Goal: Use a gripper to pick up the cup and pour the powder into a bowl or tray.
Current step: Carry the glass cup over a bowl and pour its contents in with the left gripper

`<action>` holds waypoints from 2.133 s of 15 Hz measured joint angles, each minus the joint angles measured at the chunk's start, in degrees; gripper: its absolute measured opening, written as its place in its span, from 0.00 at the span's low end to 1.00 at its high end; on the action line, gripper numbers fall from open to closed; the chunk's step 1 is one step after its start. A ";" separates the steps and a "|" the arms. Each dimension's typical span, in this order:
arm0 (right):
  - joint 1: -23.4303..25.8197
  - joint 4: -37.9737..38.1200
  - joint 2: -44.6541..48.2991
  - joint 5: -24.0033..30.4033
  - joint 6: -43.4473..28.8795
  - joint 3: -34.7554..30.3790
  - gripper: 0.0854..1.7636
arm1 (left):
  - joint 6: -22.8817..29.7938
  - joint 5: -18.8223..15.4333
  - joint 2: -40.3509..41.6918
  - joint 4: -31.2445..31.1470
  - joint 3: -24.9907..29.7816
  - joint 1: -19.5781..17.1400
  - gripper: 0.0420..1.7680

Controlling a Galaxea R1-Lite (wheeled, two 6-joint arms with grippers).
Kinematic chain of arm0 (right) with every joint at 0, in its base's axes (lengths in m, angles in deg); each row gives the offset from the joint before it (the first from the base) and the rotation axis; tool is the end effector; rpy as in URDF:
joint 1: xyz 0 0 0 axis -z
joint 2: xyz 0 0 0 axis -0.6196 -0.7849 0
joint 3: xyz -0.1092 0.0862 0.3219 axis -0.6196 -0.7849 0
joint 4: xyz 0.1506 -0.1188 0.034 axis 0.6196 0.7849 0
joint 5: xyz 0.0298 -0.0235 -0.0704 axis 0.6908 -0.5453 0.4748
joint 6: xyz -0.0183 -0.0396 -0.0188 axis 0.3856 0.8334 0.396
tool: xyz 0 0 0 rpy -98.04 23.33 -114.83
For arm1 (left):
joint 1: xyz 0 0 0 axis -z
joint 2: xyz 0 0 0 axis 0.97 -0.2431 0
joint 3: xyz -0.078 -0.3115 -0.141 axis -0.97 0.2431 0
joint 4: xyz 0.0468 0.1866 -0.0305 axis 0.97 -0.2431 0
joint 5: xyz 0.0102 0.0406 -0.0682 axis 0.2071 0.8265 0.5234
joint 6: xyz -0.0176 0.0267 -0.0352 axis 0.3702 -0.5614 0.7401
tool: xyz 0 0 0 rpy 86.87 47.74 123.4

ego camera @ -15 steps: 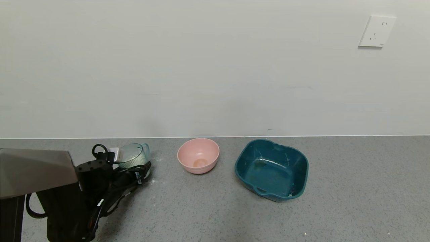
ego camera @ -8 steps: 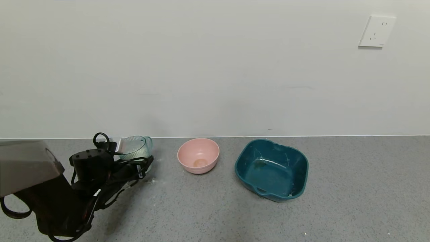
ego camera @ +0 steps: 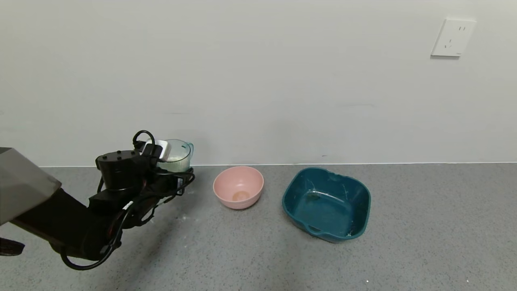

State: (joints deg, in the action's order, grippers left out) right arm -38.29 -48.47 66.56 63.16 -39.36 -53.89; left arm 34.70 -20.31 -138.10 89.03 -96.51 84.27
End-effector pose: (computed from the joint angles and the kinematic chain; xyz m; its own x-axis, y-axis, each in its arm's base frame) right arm -0.0435 0.0000 0.0745 1.0000 -0.0016 -0.0089 0.0016 1.0000 0.0032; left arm 0.3900 -0.0495 0.1446 0.9819 0.0211 -0.1882 0.0282 0.9663 0.2557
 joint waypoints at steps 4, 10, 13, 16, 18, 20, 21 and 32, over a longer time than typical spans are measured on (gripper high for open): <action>0.00 -0.02 -0.02 0.00 0.02 0.00 0.97 | -8.33 2.54 -0.28 -2.56 -4.35 3.16 0.72; 0.00 0.00 0.00 0.00 0.02 0.00 0.97 | -17.68 5.62 0.02 -9.11 -8.44 7.18 0.72; 0.00 0.00 0.00 0.00 0.00 0.00 0.97 | -22.99 9.06 -0.24 -9.16 -8.33 9.46 0.72; 0.00 0.00 0.00 0.02 0.00 0.00 0.97 | -28.92 12.45 -0.83 -8.47 -8.33 10.87 0.72; 0.00 0.00 -0.02 0.00 0.00 0.00 0.97 | -32.26 13.81 -1.24 -8.36 -8.33 11.56 0.72; 0.00 0.00 0.00 0.00 0.00 0.00 0.97 | -34.90 14.65 -1.51 -8.30 -8.37 11.78 0.72; 0.00 0.00 0.00 0.02 0.00 0.00 0.97 | -36.22 14.85 -1.62 -8.30 -8.37 11.80 0.72; 0.00 0.00 0.00 0.00 0.02 0.00 0.97 | -54.39 17.27 -5.29 -1.55 -8.81 11.34 0.72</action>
State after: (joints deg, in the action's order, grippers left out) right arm -38.29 -48.47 66.56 63.16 -39.34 -53.89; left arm -19.69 -3.04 -143.39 87.49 -105.32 95.61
